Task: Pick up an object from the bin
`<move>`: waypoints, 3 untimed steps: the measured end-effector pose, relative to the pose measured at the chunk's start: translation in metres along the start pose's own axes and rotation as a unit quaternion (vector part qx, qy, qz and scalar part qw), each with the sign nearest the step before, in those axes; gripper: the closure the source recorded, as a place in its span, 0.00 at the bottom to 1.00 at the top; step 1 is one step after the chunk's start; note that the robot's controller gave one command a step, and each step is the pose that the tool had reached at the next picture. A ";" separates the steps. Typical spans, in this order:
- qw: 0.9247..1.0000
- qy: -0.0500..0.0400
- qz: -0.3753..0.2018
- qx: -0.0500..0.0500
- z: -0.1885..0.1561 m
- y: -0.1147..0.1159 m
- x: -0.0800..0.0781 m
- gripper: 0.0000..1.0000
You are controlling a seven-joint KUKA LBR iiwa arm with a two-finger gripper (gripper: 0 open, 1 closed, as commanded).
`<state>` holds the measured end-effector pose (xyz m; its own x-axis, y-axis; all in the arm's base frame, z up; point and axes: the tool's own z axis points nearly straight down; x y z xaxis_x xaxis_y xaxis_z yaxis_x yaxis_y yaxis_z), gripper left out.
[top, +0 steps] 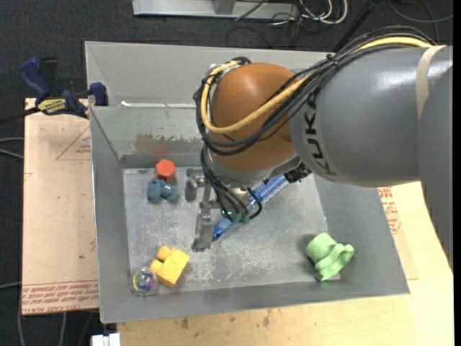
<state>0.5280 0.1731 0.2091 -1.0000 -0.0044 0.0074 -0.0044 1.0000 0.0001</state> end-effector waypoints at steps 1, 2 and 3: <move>1.000 -0.004 -0.021 -0.001 0.124 -0.007 0.049 0.00; 1.000 -0.006 -0.026 -0.003 0.107 0.072 0.029 0.00; 0.993 -0.010 -0.116 -0.001 0.138 0.032 0.037 0.00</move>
Offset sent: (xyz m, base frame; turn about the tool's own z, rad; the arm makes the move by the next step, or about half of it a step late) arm -0.0498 -0.0072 -0.1206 -0.0433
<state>0.4897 0.2047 0.0718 -0.9722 -0.2339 -0.0126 -0.2340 0.9722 0.0022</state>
